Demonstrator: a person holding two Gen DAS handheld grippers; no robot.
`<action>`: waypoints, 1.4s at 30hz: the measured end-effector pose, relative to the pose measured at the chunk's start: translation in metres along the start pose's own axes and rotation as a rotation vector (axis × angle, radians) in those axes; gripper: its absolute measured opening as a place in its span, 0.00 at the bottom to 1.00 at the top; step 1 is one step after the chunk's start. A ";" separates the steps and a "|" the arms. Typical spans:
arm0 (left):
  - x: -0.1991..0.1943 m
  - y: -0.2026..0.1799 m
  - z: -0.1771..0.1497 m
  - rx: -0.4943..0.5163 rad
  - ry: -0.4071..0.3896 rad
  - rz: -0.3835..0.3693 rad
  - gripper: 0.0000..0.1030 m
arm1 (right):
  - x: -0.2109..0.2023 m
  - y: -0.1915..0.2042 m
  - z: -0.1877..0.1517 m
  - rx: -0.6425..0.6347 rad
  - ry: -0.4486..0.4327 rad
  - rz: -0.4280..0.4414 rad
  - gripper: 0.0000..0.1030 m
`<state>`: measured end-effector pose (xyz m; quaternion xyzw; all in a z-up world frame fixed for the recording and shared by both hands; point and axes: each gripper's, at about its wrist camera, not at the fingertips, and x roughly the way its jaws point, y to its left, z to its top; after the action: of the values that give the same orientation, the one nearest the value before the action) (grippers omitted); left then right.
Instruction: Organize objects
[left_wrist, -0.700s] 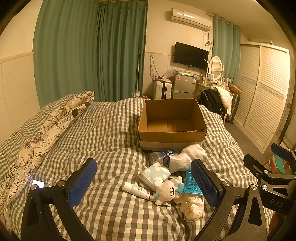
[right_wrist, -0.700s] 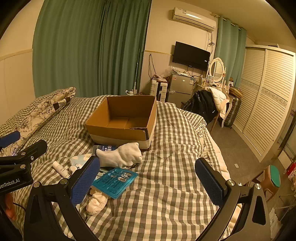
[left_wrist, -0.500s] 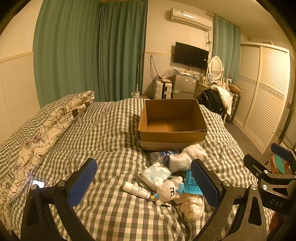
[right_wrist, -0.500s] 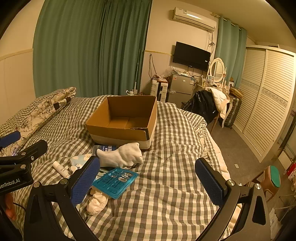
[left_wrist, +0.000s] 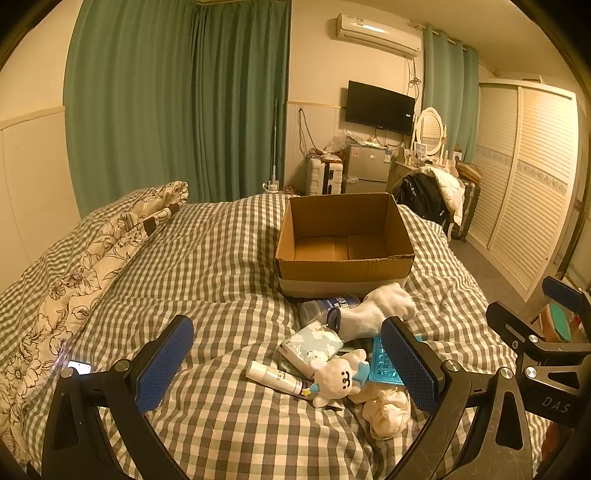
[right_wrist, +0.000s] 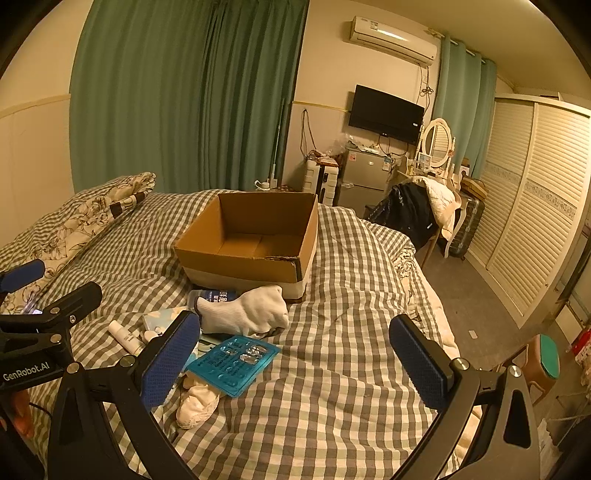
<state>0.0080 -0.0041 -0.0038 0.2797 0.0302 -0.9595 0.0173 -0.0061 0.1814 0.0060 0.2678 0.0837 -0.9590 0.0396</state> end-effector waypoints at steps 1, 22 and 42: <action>0.000 0.000 0.000 0.000 0.000 0.001 1.00 | 0.000 0.000 0.000 -0.001 0.001 0.002 1.00; -0.008 -0.003 -0.004 0.036 0.012 0.004 1.00 | -0.012 0.008 0.001 -0.018 -0.011 0.014 1.00; 0.032 0.022 -0.047 0.020 0.171 0.062 1.00 | 0.076 0.066 -0.077 -0.106 0.329 0.155 0.82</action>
<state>0.0070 -0.0233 -0.0616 0.3616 0.0135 -0.9313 0.0413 -0.0235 0.1287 -0.1077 0.4241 0.1185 -0.8907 0.1133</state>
